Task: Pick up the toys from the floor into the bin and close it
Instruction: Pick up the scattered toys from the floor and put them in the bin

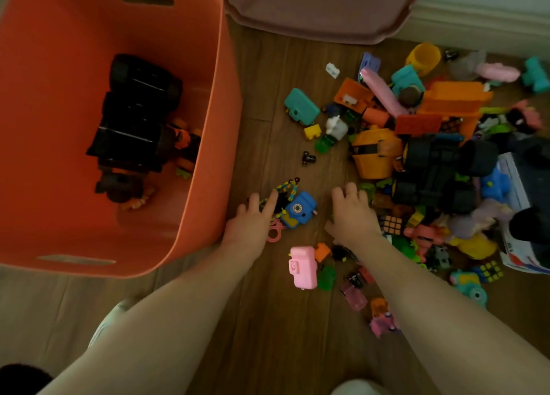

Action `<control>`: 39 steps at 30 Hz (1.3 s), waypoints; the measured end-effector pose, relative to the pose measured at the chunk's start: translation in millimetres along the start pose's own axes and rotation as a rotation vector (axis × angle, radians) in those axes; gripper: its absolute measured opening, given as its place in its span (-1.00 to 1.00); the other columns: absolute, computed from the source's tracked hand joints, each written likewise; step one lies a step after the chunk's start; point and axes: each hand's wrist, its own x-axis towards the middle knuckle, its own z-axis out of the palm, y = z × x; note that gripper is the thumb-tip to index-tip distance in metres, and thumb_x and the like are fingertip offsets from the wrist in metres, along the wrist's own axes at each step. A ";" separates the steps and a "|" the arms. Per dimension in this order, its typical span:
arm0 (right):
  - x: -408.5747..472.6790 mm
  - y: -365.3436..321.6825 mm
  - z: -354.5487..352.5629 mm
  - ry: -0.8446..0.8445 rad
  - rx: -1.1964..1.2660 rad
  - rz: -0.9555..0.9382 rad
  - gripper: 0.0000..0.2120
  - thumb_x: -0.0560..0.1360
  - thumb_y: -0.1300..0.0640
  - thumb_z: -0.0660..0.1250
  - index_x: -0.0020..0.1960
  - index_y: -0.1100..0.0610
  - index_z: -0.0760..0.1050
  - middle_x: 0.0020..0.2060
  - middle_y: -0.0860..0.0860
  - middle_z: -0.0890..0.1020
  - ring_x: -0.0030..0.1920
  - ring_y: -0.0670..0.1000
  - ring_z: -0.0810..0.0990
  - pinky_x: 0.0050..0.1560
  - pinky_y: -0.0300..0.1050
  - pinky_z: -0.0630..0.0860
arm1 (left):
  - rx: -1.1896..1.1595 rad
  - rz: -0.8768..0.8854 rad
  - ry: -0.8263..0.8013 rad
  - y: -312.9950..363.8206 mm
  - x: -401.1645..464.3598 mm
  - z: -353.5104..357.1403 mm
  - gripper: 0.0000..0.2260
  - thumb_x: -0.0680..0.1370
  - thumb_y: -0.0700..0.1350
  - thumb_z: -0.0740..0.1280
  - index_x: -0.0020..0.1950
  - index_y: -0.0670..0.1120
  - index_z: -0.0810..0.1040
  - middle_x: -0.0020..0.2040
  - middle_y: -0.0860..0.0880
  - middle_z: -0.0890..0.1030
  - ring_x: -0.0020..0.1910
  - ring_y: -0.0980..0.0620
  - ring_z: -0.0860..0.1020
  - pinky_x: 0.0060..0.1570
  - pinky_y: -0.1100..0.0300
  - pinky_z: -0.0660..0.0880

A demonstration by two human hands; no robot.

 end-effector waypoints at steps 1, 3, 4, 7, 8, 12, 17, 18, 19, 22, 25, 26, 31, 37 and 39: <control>0.3 -1.1 -0.1 -0.009 -0.006 0.011 -0.50 0.46 0.08 0.34 0.30 0.14 0.22 0.34 0.15 0.23 0.32 0.19 0.26 0.11 0.09 0.49 | -0.021 0.006 0.013 -0.4 1.1 -0.3 -0.27 0.53 -0.30 0.21 0.53 0.04 -0.14 0.48 -0.16 0.04 0.28 -0.21 0.35 0.09 -0.02 0.43; 0.2 -3.6 -1.2 -0.011 0.001 0.026 -0.50 0.46 0.08 0.34 0.31 0.14 0.21 0.32 0.14 0.27 0.32 0.19 0.27 0.10 0.10 0.47 | -0.048 0.019 0.010 -0.3 3.2 -3.5 -0.33 0.53 -0.34 0.15 0.53 -0.03 -0.10 0.44 -0.20 0.14 0.20 -0.24 0.43 0.05 -0.03 0.42; 0.8 -3.7 -1.4 -0.006 0.021 0.029 -0.52 0.46 0.10 0.33 0.30 0.14 0.23 0.30 0.14 0.30 0.31 0.19 0.29 0.08 0.10 0.47 | -0.075 0.024 0.007 0.1 4.7 -5.1 -0.37 0.54 -0.33 0.14 0.53 -0.06 -0.06 0.41 -0.22 0.22 0.18 -0.25 0.46 0.03 -0.02 0.42; 3.7 1.0 -0.8 0.040 0.194 0.018 -0.66 0.47 0.22 0.29 0.22 0.19 0.33 0.18 0.16 0.43 0.20 0.18 0.42 -0.01 0.03 0.46 | -0.240 -0.012 0.036 4.1 6.1 -8.6 -0.56 0.55 -0.29 0.14 0.41 -0.16 0.14 0.27 -0.25 0.42 0.11 -0.28 0.51 -0.06 -0.01 0.41; 4.6 3.8 -0.5 0.092 0.274 0.014 -0.72 0.46 0.24 0.28 0.16 0.22 0.39 0.11 0.17 0.47 0.13 0.18 0.47 -0.08 -0.02 0.43 | -0.303 -0.025 0.051 6.1 5.7 -9.8 -0.64 0.55 -0.28 0.15 0.34 -0.18 0.20 0.21 -0.25 0.46 0.09 -0.28 0.52 -0.11 0.01 0.39; 0.3 12.7 -11.6 0.236 0.685 0.129 -0.88 0.48 0.26 0.31 0.01 0.21 0.53 -0.19 0.04 0.51 -0.14 0.05 0.50 -0.24 -0.18 0.33 | -0.663 -0.031 0.058 19.1 -2.8 -25.5 -0.77 0.46 -0.21 0.29 0.08 -0.18 0.36 -0.01 -0.20 0.58 -0.09 -0.23 0.59 -0.17 0.02 0.53; -13.3 1.8 -47.8 0.083 1.552 0.372 -0.87 0.52 0.19 0.27 -0.07 0.22 0.56 -0.25 0.04 0.56 -0.16 0.05 0.53 -0.22 -0.13 0.43 | -0.911 0.083 0.023 43.2 -24.0 -62.8 -0.83 0.43 -0.22 0.36 -0.20 -0.01 0.40 -0.16 -0.11 0.56 -0.26 -0.06 0.54 -0.15 0.03 0.54; -17.8 -3.1 -60.2 0.075 1.689 0.382 -0.83 0.54 0.16 0.24 -0.07 0.24 0.56 -0.30 0.03 0.57 -0.23 0.02 0.56 -0.22 -0.14 0.46 | -0.912 0.129 0.027 47.8 -29.8 -73.8 -0.83 0.44 -0.21 0.37 -0.22 -0.01 0.39 -0.20 -0.09 0.54 -0.25 -0.03 0.51 -0.18 0.08 0.51; -22.1 -7.4 -71.8 0.067 1.814 0.389 -0.79 0.55 0.14 0.22 -0.11 0.22 0.57 -0.36 0.02 0.60 -0.31 -0.01 0.59 -0.26 -0.18 0.51 | -0.923 0.171 0.036 50.6 -35.3 -85.6 -0.85 0.44 -0.20 0.37 -0.20 -0.03 0.41 -0.23 -0.06 0.52 -0.25 -0.01 0.48 -0.21 0.13 0.46; -38.4 -26.3 -114.1 0.076 2.078 0.306 -0.59 0.59 0.13 0.14 -0.35 0.14 0.59 -0.54 0.00 0.61 -0.54 -0.08 0.58 -0.52 -0.33 0.49 | -0.956 0.258 0.122 40.6 -51.8 -128.8 -0.89 0.44 -0.18 0.37 -0.10 -0.09 0.47 -0.29 0.03 0.48 -0.26 0.03 0.46 -0.22 0.18 0.40; -48.0 -54.0 -153.0 0.094 2.216 0.172 -0.55 0.59 0.14 0.13 -0.39 0.15 0.61 -0.53 0.03 0.60 -0.55 -0.06 0.57 -0.52 -0.32 0.47 | -0.900 0.364 0.210 5.0 -71.1 -173.4 -0.85 0.42 -0.11 0.41 -0.04 -0.03 0.53 -0.39 0.13 0.50 -0.42 0.22 0.42 -0.37 0.30 0.37; -51.1 -66.5 -165.2 0.093 2.243 0.125 -0.54 0.59 0.16 0.13 -0.41 0.14 0.62 -0.53 0.02 0.60 -0.56 -0.06 0.55 -0.53 -0.32 0.45 | -0.905 0.397 0.223 -9.5 -79.4 -186.2 -0.87 0.40 -0.10 0.41 -0.10 0.00 0.52 -0.46 0.16 0.50 -0.48 0.27 0.39 -0.44 0.36 0.33; -53.3 -138.6 -199.2 0.047 2.144 0.004 -0.73 0.60 0.14 0.11 -0.22 0.14 0.46 -0.58 -0.10 0.52 -0.55 -0.16 0.50 -0.36 -0.28 0.43 | -1.032 0.284 0.152 -81.1 -97.2 -197.4 -0.84 0.40 -0.19 0.37 -0.08 -0.03 0.47 -0.53 0.12 0.45 -0.61 0.26 0.35 -0.59 0.45 0.26; -43.1 -224.2 -179.0 0.335 1.586 -0.047 -0.73 0.47 0.16 0.24 -0.39 0.19 0.38 -0.51 0.01 0.43 -0.42 -0.02 0.43 -0.18 -0.14 0.43 | -0.840 0.147 0.043 -138.6 -96.5 -162.1 -0.82 0.49 -0.18 0.33 0.02 0.06 0.48 -0.34 0.03 0.50 -0.48 0.16 0.42 -0.49 0.33 0.35; -38.0 -234.1 -176.4 0.385 1.402 -0.091 -0.75 0.50 0.12 0.24 -0.34 0.14 0.38 -0.42 0.01 0.47 -0.30 0.02 0.50 -0.12 -0.11 0.45 | -0.898 0.135 0.017 -145.4 -95.5 -155.7 -0.84 0.53 -0.21 0.29 -0.04 0.06 0.46 -0.34 0.00 0.46 -0.46 0.11 0.38 -0.46 0.29 0.33</control>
